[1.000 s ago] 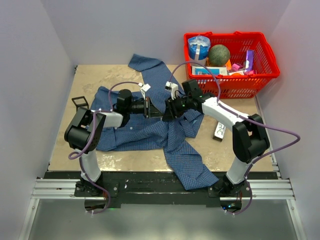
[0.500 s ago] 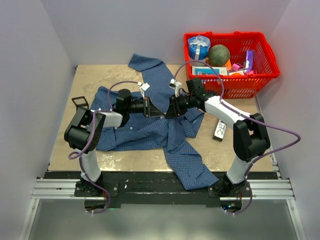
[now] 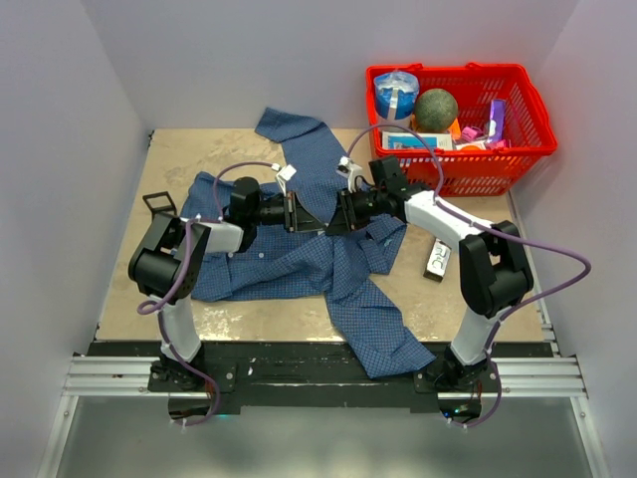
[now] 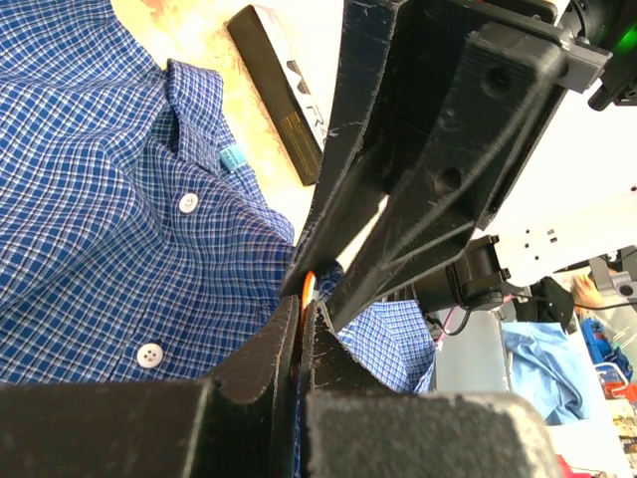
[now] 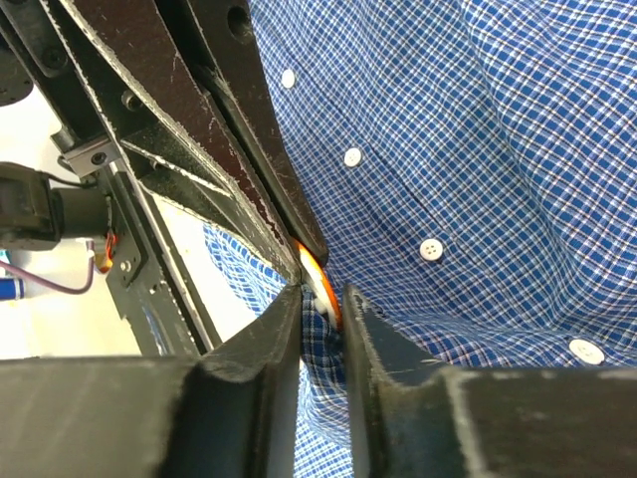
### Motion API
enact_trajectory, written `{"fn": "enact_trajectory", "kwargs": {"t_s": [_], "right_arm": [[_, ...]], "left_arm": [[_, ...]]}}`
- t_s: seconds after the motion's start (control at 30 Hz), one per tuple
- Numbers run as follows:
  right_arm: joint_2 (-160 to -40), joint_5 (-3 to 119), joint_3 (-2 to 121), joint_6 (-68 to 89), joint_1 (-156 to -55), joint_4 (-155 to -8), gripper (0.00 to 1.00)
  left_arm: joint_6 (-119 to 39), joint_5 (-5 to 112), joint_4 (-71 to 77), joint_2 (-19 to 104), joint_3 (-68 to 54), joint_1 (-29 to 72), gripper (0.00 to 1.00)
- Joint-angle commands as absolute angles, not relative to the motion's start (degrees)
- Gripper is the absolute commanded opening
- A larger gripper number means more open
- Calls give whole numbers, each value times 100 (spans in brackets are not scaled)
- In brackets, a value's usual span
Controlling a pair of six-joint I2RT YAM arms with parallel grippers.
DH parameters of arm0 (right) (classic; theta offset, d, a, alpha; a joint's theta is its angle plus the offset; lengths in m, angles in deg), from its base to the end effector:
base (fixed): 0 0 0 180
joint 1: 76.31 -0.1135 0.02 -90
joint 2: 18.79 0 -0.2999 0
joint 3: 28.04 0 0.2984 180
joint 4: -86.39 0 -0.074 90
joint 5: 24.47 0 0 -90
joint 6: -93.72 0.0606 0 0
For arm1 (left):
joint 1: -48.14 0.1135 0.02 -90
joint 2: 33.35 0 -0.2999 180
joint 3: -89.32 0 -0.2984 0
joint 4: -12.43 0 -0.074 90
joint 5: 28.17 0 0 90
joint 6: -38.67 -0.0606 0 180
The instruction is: Remove the brooch from the garment
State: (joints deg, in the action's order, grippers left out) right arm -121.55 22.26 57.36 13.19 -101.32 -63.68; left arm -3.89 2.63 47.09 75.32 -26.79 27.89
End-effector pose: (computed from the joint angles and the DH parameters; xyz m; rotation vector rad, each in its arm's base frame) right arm 0.3913 0.2284 0.2302 -0.6911 2.3203 1.1835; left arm 0.3865 -0.1981 0.1690 0.4120 1.9645 -1.7005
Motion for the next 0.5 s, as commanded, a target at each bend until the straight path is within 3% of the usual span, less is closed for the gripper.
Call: {"fn": "enact_trajectory", "kwargs": {"t_s": [0.0,0.17,0.3,0.37,0.47], "right_arm": [[-12180,2062,5836,1470,-10180,-6698,20],[-12250,2219,5818,1646,-10197,-6803,9],[-12303,2429,5888,1769,-10215,-6716,12],[-12320,2676,5985,1717,-10302,-6593,8],[-12338,3588,6204,1454,-10618,-6120,8]], "left_arm": [[-264,241,5128,7520,-2433,2792,0],[-220,250,5198,7529,-2424,2757,0],[-203,303,5207,7511,-2398,2705,0],[-176,382,5154,7520,-2389,2678,0],[-115,426,5110,7546,-2336,2652,0]]}}
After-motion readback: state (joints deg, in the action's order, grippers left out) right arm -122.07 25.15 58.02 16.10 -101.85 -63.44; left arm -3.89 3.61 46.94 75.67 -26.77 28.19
